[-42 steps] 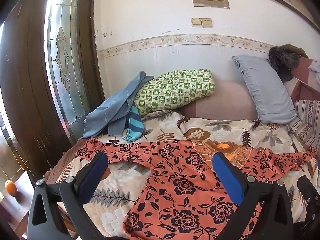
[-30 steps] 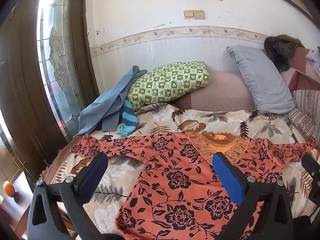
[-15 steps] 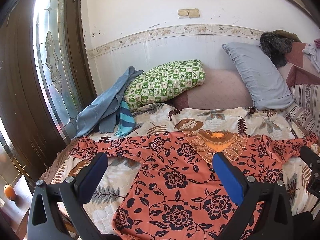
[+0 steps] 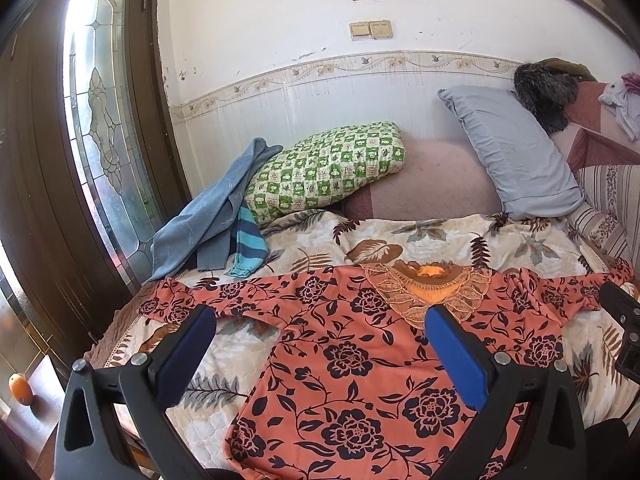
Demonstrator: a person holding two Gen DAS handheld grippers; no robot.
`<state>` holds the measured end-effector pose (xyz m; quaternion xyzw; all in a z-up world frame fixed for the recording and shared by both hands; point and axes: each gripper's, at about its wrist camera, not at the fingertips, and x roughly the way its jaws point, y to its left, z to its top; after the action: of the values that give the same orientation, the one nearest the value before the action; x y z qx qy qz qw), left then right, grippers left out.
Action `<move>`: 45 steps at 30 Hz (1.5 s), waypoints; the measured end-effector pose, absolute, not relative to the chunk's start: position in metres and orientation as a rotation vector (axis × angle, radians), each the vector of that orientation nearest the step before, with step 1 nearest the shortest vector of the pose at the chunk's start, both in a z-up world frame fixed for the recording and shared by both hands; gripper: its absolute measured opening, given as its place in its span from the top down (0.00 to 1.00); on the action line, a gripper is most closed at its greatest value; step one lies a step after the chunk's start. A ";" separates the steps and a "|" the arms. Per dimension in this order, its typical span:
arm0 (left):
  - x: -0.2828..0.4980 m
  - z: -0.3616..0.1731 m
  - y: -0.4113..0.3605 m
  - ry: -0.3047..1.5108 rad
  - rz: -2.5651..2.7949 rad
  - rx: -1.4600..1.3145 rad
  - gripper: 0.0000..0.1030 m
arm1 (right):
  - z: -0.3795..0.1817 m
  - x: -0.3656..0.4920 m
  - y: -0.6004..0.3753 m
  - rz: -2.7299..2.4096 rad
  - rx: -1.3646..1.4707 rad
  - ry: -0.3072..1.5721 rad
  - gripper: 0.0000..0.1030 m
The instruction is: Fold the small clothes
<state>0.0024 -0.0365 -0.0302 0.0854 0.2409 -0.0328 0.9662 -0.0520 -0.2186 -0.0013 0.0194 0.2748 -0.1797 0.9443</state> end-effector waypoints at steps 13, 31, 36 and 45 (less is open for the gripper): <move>-0.003 -0.029 -0.037 0.476 -0.066 0.174 0.00 | 0.003 -0.054 -0.219 -0.359 0.041 0.553 0.01; -0.007 -0.024 -0.041 0.456 -0.055 0.188 0.00 | 0.006 -0.056 -0.218 -0.349 0.037 0.559 0.01; -0.006 -0.021 -0.037 0.448 -0.040 0.184 0.00 | 0.006 -0.056 -0.219 -0.345 0.040 0.559 0.01; -0.004 -0.023 -0.030 0.449 -0.025 0.173 0.00 | 0.001 -0.051 -0.208 -0.327 0.019 0.574 0.01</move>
<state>-0.0039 -0.0300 -0.0233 0.0855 0.2221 -0.0125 0.9712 -0.0507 -0.2078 0.0006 0.0091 0.2819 -0.1607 0.9458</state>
